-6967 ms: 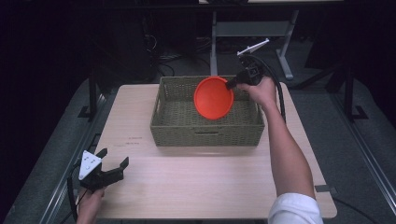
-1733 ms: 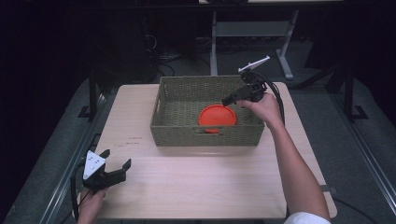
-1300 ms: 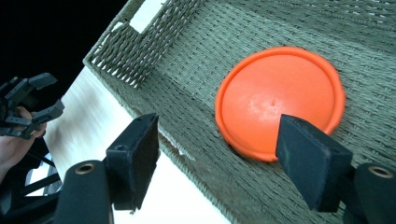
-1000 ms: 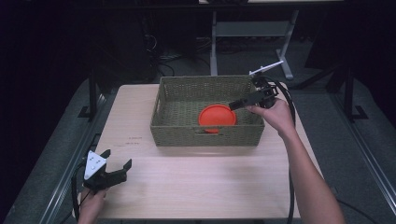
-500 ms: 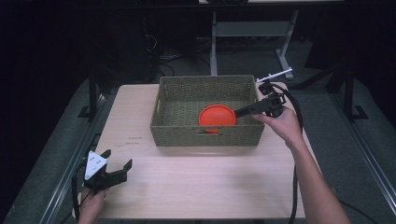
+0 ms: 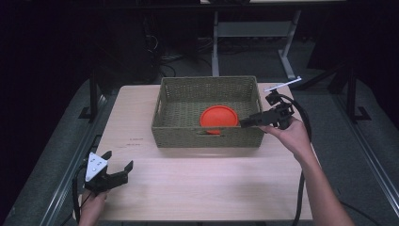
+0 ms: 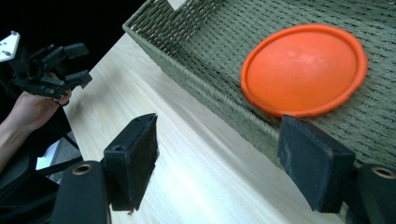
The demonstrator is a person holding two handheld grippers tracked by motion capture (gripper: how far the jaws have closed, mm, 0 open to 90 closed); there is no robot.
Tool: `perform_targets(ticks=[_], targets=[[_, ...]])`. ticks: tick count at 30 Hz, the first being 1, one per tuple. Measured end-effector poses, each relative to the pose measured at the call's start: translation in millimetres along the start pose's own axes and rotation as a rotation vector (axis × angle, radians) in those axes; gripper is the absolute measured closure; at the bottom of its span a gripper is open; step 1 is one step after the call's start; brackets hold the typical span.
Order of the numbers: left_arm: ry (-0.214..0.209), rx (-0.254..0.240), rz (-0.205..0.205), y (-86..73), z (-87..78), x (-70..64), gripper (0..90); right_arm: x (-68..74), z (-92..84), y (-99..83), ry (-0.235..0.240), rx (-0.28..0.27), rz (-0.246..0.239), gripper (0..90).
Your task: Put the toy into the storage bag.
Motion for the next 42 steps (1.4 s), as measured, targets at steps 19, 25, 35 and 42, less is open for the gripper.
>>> perform_targets(ticks=[19,25,35,42], targets=[[0.001,0.000,0.000,-0.3,0.0,-0.2,12.6,5.7,-16.9,-27.3,0.007,-0.039,-0.013,26.7],[0.002,-0.002,-0.001,-0.3,0.0,-0.7,12.7,3.3,-19.3,-37.1,0.008,-0.043,-0.010,26.3],[0.004,-0.001,0.001,-0.3,0.3,-1.2,12.7,-2.7,-21.9,-57.3,0.004,-0.059,-0.008,26.3],[0.001,0.004,0.003,-0.4,0.4,-1.7,12.7,-8.4,-19.8,-72.6,-0.003,-0.063,-0.006,26.3]])
Point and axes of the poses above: each handheld gripper's, and its own axes: z roughly forward along the jaws, y roughly out of its top, x roughly to its left, the point moved 3 cm from there along z, roughly forward along the jaws, and after that the axes turned 4 degrees about -y, right-handed, at the moved point
